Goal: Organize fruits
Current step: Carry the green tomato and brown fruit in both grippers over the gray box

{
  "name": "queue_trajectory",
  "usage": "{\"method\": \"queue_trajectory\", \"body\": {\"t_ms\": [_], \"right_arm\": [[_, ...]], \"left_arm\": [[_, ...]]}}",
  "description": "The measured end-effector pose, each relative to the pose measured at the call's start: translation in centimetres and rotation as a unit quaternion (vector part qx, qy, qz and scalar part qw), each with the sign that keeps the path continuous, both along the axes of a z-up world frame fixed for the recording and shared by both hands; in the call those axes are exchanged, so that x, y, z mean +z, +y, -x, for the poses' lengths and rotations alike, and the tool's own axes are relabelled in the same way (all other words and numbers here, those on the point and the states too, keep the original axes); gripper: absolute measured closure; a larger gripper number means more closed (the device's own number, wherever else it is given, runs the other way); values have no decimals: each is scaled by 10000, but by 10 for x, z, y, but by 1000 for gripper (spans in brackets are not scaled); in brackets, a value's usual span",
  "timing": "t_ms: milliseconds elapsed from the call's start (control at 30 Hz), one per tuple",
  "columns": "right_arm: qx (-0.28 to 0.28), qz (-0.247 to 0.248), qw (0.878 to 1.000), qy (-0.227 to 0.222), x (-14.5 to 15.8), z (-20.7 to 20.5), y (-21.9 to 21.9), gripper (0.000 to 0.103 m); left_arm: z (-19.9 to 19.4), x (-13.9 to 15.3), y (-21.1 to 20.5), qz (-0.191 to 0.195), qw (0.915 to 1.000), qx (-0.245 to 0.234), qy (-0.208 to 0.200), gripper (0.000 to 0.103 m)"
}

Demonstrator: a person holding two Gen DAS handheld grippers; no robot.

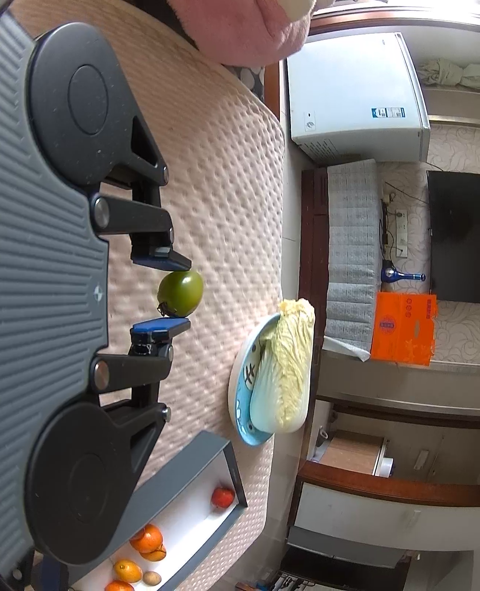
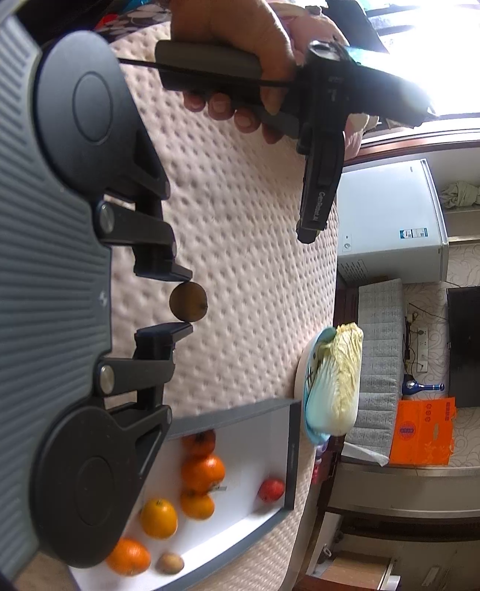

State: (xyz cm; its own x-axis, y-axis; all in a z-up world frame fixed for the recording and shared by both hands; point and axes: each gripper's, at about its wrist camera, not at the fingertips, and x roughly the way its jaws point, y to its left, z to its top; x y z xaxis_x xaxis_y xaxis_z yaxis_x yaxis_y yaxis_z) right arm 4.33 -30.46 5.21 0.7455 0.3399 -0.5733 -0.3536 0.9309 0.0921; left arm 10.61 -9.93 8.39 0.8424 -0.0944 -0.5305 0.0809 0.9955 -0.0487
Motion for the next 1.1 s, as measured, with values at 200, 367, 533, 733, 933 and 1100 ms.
{"method": "queue_trajectory", "body": {"t_ms": [200,367,533,733,933,1100], "right_arm": [[-88,0,10000,-42,4,9,-22,76],[-137,38,9999,-26,3,13,-37,76],[-178,-46,9998,-36,6,16,-51,76],[-81,-140,9998,-87,11,18,-57,76],[-111,-228,9996,-125,14,19,-64,76],[-132,-249,9995,-137,15,23,-70,76]], "left_arm": [[-4,0,-20,21,9999,-131,-6,71],[-5,-1,-36,0,9997,-262,-8,71],[-7,-3,-49,-48,9994,-357,5,71],[-12,-6,-65,-98,9990,-427,50,71],[-17,-5,-84,-42,9987,-514,49,71],[-20,0,-102,-8,9982,-593,-11,71]]}}
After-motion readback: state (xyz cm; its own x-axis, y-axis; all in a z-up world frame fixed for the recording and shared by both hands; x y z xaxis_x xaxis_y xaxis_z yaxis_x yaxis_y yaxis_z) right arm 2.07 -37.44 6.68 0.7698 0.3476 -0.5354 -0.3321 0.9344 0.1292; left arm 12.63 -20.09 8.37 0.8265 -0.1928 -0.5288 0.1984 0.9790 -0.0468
